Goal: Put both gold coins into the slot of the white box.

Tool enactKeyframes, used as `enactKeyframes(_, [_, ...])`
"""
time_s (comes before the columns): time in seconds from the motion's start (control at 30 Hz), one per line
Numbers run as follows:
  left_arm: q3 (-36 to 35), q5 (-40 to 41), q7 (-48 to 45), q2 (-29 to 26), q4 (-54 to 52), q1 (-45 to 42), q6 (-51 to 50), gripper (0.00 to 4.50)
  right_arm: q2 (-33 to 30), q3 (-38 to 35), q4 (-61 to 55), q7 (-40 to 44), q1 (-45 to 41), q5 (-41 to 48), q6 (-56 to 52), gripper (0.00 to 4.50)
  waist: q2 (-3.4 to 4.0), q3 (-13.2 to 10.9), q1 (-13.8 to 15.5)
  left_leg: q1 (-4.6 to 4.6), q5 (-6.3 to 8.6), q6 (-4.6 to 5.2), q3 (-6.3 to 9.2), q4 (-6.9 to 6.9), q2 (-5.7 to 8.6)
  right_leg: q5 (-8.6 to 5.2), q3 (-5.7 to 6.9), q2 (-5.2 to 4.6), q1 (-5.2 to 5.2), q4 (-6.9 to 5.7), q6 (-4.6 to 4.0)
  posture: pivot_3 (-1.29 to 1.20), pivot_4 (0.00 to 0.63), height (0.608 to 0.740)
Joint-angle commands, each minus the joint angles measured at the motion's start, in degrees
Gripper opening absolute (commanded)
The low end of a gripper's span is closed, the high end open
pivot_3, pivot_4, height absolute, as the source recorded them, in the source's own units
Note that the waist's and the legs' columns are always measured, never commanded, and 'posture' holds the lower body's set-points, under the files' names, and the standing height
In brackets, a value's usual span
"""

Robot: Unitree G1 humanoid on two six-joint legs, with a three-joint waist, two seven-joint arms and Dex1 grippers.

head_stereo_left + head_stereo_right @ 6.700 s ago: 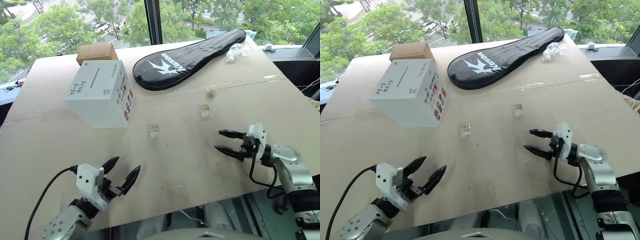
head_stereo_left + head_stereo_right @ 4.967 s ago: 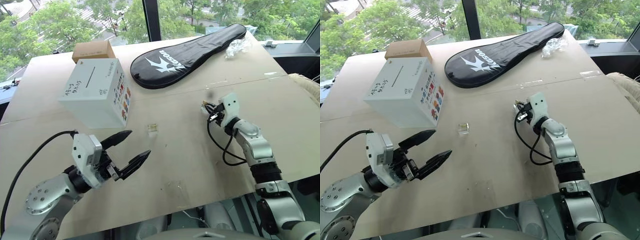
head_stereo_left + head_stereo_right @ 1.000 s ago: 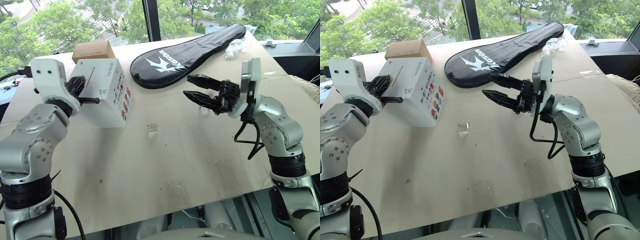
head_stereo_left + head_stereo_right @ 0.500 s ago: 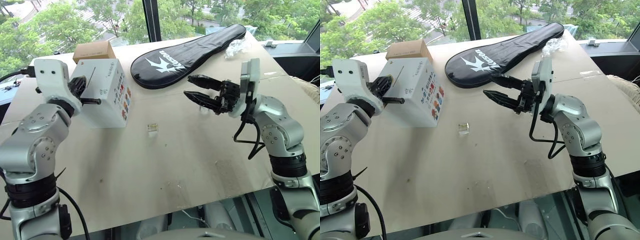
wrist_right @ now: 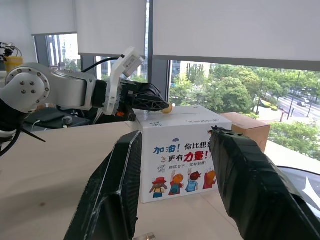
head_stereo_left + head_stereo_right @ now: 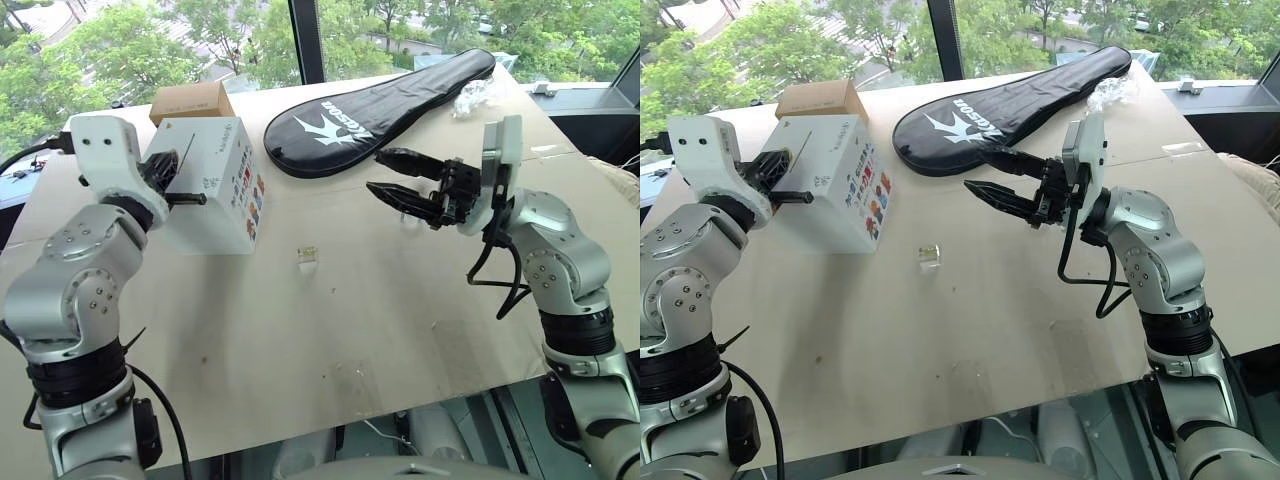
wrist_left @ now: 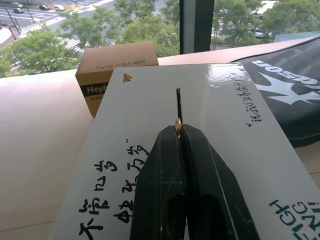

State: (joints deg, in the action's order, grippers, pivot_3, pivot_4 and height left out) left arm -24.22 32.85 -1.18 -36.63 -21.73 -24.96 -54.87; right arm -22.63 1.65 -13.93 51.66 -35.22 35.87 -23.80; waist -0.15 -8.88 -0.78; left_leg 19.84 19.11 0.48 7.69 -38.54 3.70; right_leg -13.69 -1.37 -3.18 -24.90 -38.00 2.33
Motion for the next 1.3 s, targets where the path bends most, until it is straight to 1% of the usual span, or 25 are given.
enactKeyframes(0.03, [1.59, 0.38, -1.36, 0.79, 1.23, 1.20, -3.75, 0.00, -0.09, -0.62, -2.55, -0.16, -1.10, 0.03, 1.25, 2.28, 0.00, 0.00, 0.00, 0.00, 0.00, 0.00, 0.02, -0.01, 0.00, 0.00, 0.01, 0.00, 0.02, 0.00, 0.00, 0.00, 0.150, 0.740])
enactKeyframes(0.5, [0.19, -0.62, -2.16, 1.30, 1.23, 1.57, -5.19, 0.00, 0.46, -0.32, -2.18, 0.01, -1.34, -0.32, 1.41, 2.28, 0.01, 0.02, -0.04, -0.02, 0.00, 0.00, 0.05, -0.03, 0.01, 0.00, 0.04, -0.01, 0.05, 0.00, 0.00, 0.00, 0.150, 0.740])
enactKeyframes(0.53, [0.04, -0.71, -2.20, 1.31, 1.19, 1.58, -5.11, 0.53, 0.53, -0.33, -2.17, 0.03, -1.35, -0.30, 1.42, 2.35, 0.01, 0.02, -0.05, -0.02, 0.00, 0.00, 0.04, -0.03, 0.01, 0.00, 0.04, -0.01, 0.05, 0.00, 0.00, 0.00, 0.150, 0.740])
enactKeyframes(0.6, [-0.17, -0.83, -2.48, 1.30, 1.18, 1.41, -4.66, 0.84, 0.65, -0.33, -2.05, 0.29, -1.40, -0.35, 1.65, 2.35, 0.01, 0.02, -0.06, -0.02, 0.00, 0.00, 0.04, -0.03, 0.01, 0.00, 0.04, -0.01, 0.05, 0.00, 0.00, 0.00, 0.150, 0.740])
enactKeyframes(0.63, [-0.32, -1.06, -2.32, 1.44, 1.22, 1.26, -4.44, 1.62, 0.74, -0.34, -1.97, 0.36, -1.45, -0.38, 1.75, 2.35, 0.01, 0.02, -0.07, -0.02, 0.00, 0.00, 0.05, -0.03, 0.01, 0.00, 0.04, -0.01, 0.05, 0.00, 0.00, 0.00, 0.150, 0.740])
enactKeyframes(0.67, [-0.46, -1.35, -2.31, 1.51, 1.34, 1.14, -3.94, 1.78, 0.83, -0.35, -1.92, 0.40, -1.48, -0.36, 1.84, 2.35, 0.01, 0.02, -0.07, -0.02, 0.00, 0.00, 0.05, -0.03, 0.01, 0.00, 0.04, -0.01, 0.05, 0.00, 0.00, 0.00, 0.150, 0.740])
enactKeyframes(0.7, [-0.56, -1.57, -2.68, 1.40, 1.39, 1.07, -3.06, 2.45, 0.92, -0.40, -1.93, 0.37, -1.52, -0.27, 1.84, 2.35, 0.01, 0.02, -0.06, -0.03, 0.00, 0.00, 0.05, -0.03, 0.01, 0.00, 0.04, -0.01, 0.05, 0.00, 0.00, 0.00, 0.150, 0.740])
enactKeyframes(0.73, [-0.89, -1.80, -2.90, 1.38, 1.45, 0.89, -2.21, 2.56, 1.01, -0.46, -1.87, 0.31, -1.58, -0.20, 1.82, 2.35, 0.01, 0.02, -0.05, -0.03, 0.00, 0.00, 0.05, -0.03, 0.01, 0.00, 0.04, -0.01, 0.05, 0.00, 0.00, 0.00, 0.150, 0.740])
enactKeyframes(0.77, [-1.34, -2.25, -3.23, 1.28, 1.55, 0.65, -0.66, 2.91, 1.06, -0.49, -1.81, 0.25, -1.58, -0.19, 1.81, 2.35, 0.01, 0.02, -0.05, -0.03, 0.00, 0.00, 0.05, -0.03, 0.01, 0.00, 0.04, -0.01, 0.05, 0.00, 0.00, 0.00, 0.150, 0.740])
enactKeyframes(0.87, [-3.22, -2.54, -4.76, 0.70, 1.59, -0.11, 3.33, 2.91, 0.91, -0.19, -1.60, 0.29, -1.39, -0.79, 1.81, 2.35, -0.02, 0.00, 0.02, -0.01, 0.00, 0.00, 0.07, -0.04, 0.01, 0.00, 0.08, -0.01, 0.05, 0.01, 0.00, 0.00, 0.150, 0.740])
enactKeyframes(0.93, [-4.99, -0.99, -6.71, -0.19, 1.01, -0.31, 4.17, 2.91, 0.59, 0.53, -1.05, 0.42, -1.08, -2.09, 2.01, 2.35, -0.09, -0.04, -0.05, 0.02, 0.00, 0.00, 0.08, -0.04, 0.01, 0.00, 0.09, -0.01, 0.04, 0.02, 0.00, 0.00, 0.150, 0.740])
enactKeyframes(1.0, [-6.91, 0.28, -10.03, -1.85, 0.24, 0.47, 5.58, 2.91, 0.65, 1.95, -0.20, -1.21, -0.56, -5.16, 2.24, 2.35, -0.10, -0.04, -0.30, 0.05, 0.00, 0.00, 0.09, -0.04, 0.01, 0.00, 0.10, -0.01, 0.02, 0.05, 0.00, 0.00, 0.150, 0.740])
enactKeyframes(1.07, [-11.01, 4.07, -15.73, -3.87, -1.21, 2.08, 6.69, 2.91, 1.51, 4.82, 1.19, -3.38, 0.07, -9.33, 2.91, 2.35, -0.12, -0.05, -0.73, 0.07, 0.00, 0.00, 0.05, 0.03, 0.00, 0.00, 0.07, 0.00, -0.05, 0.07, 0.00, 0.00, 0.150, 0.740])
enactKeyframes(1.17, [-16.35, 11.72, -25.82, -7.45, -4.79, 7.24, 6.05, 2.91, 3.74, 9.02, 4.82, -5.69, -0.20, -14.44, 3.94, 2.35, -0.16, -0.03, -1.81, 0.15, 0.00, -0.01, -0.02, 0.13, -0.03, 0.00, 0.01, 0.01, -0.25, 0.05, 0.00, 0.00, 0.150, 0.740])
enactKeyframes(1.2, [-18.20, 14.46, -29.93, -9.06, -6.23, 10.46, 4.98, 2.91, 4.13, 10.95, 6.61, -5.33, -0.50, -16.65, 5.34, 2.35, -0.15, -0.03, -1.79, 0.15, 0.00, -0.01, -0.07, 0.16, -0.02, 0.00, -0.01, 0.00, -0.30, 0.04, 0.00, 0.00, 0.150, 0.740])
enactKeyframes(1.3, [-24.59, 19.90, -42.37, -13.67, -10.85, 23.93, 1.65, 2.91, 6.17, 16.71, 12.57, -3.63, -1.66, -21.39, 7.38, 2.35, -0.14, -0.04, -2.45, 0.17, 0.00, -0.01, -0.15, 0.20, -0.04, 0.00, -0.06, 0.00, -0.34, 0.07, -0.01, 0.00, 0.150, 0.740])
